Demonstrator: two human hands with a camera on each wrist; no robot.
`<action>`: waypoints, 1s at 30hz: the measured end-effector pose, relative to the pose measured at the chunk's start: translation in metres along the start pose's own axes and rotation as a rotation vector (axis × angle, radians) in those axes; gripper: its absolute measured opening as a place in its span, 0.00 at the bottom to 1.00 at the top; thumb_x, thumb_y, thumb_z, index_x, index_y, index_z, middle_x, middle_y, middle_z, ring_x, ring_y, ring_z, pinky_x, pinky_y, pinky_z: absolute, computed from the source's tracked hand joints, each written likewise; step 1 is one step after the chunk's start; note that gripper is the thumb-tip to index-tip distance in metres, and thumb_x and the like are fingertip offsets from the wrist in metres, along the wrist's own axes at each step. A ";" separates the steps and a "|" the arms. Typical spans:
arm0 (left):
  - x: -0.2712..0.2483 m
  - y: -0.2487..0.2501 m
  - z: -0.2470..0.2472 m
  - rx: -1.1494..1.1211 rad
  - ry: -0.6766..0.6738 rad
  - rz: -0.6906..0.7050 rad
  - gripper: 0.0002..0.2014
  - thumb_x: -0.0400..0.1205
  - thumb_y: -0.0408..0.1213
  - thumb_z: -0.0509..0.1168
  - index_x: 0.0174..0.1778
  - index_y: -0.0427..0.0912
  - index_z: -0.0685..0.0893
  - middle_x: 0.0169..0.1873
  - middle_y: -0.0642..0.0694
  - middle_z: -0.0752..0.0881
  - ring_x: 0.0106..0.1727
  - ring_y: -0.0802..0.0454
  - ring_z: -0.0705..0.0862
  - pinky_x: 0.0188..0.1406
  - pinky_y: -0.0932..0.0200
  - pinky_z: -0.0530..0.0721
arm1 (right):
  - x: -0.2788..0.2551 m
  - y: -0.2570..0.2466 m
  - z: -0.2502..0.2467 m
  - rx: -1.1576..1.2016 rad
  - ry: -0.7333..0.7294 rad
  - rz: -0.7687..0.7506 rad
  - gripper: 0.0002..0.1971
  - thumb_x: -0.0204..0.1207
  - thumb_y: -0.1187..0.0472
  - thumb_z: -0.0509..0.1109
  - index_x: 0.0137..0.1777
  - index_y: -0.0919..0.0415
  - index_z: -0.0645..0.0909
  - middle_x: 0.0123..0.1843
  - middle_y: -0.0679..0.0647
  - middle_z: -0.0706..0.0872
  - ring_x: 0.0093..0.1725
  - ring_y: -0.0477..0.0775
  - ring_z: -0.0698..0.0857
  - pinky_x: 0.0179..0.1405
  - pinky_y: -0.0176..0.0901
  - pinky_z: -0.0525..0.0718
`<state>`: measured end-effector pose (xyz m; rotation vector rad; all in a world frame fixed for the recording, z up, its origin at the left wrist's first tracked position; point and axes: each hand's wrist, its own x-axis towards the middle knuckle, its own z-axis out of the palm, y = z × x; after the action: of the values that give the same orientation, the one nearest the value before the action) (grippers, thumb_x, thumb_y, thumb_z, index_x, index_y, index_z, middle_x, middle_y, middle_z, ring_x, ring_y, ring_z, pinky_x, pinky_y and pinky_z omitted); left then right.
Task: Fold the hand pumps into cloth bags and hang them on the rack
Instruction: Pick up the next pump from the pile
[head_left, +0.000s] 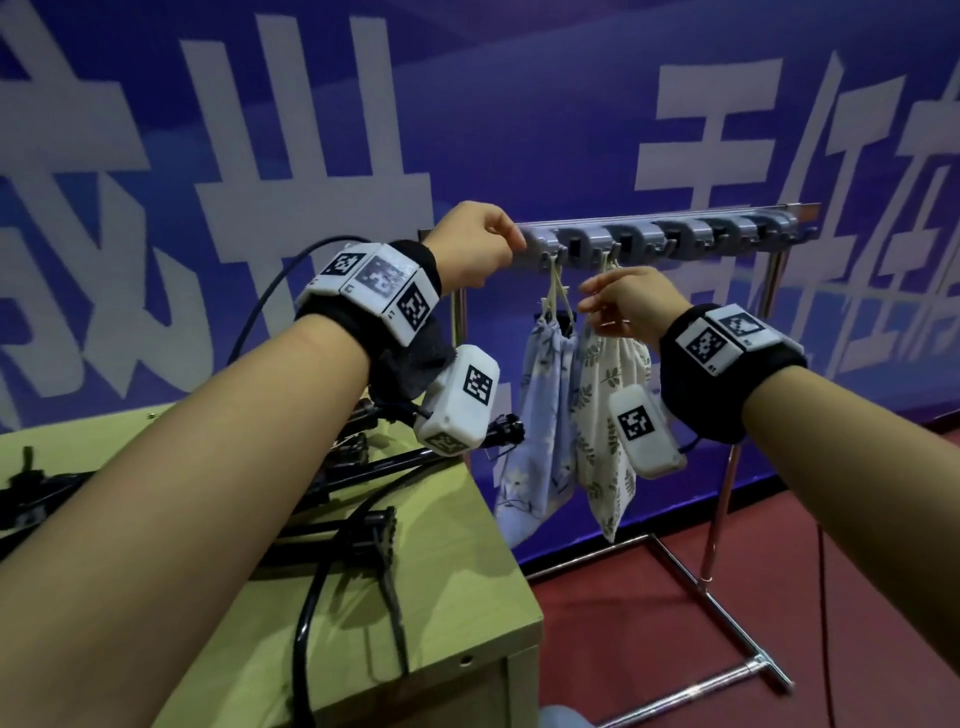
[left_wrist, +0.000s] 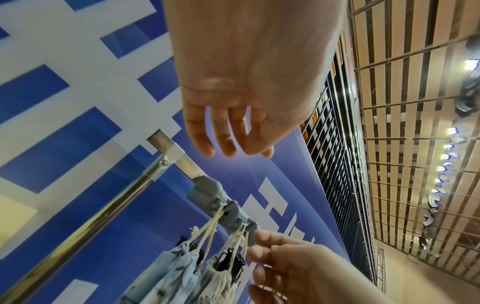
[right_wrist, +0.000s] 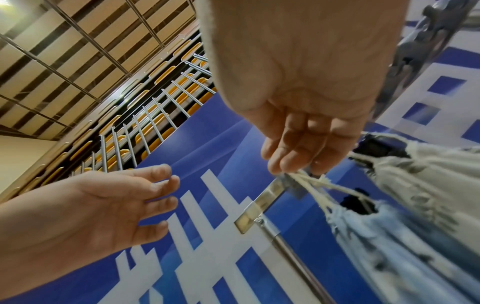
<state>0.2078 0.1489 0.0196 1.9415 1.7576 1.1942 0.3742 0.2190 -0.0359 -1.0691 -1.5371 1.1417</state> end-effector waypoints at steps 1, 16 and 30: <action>-0.004 -0.002 -0.004 0.004 0.002 -0.006 0.15 0.79 0.23 0.58 0.34 0.48 0.76 0.34 0.49 0.76 0.32 0.56 0.74 0.28 0.63 0.76 | -0.004 -0.003 0.007 -0.001 -0.012 -0.003 0.17 0.78 0.78 0.51 0.37 0.60 0.75 0.31 0.56 0.79 0.17 0.43 0.76 0.24 0.35 0.76; -0.076 -0.070 -0.097 0.056 0.147 -0.205 0.15 0.80 0.23 0.56 0.33 0.47 0.76 0.32 0.48 0.76 0.32 0.57 0.74 0.30 0.64 0.74 | -0.049 -0.030 0.143 -0.060 -0.321 -0.008 0.15 0.80 0.76 0.49 0.42 0.61 0.74 0.32 0.56 0.80 0.27 0.50 0.76 0.30 0.38 0.76; -0.139 -0.196 -0.115 0.031 0.189 -0.560 0.13 0.80 0.24 0.58 0.35 0.46 0.80 0.42 0.50 0.80 0.45 0.54 0.78 0.38 0.64 0.76 | -0.032 0.012 0.205 -0.538 -0.387 0.098 0.12 0.82 0.64 0.60 0.62 0.64 0.78 0.54 0.57 0.69 0.47 0.52 0.70 0.31 0.30 0.66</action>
<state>-0.0011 0.0294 -0.0945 1.2385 2.2189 1.1642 0.1829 0.1530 -0.0845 -1.3377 -2.1998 1.0679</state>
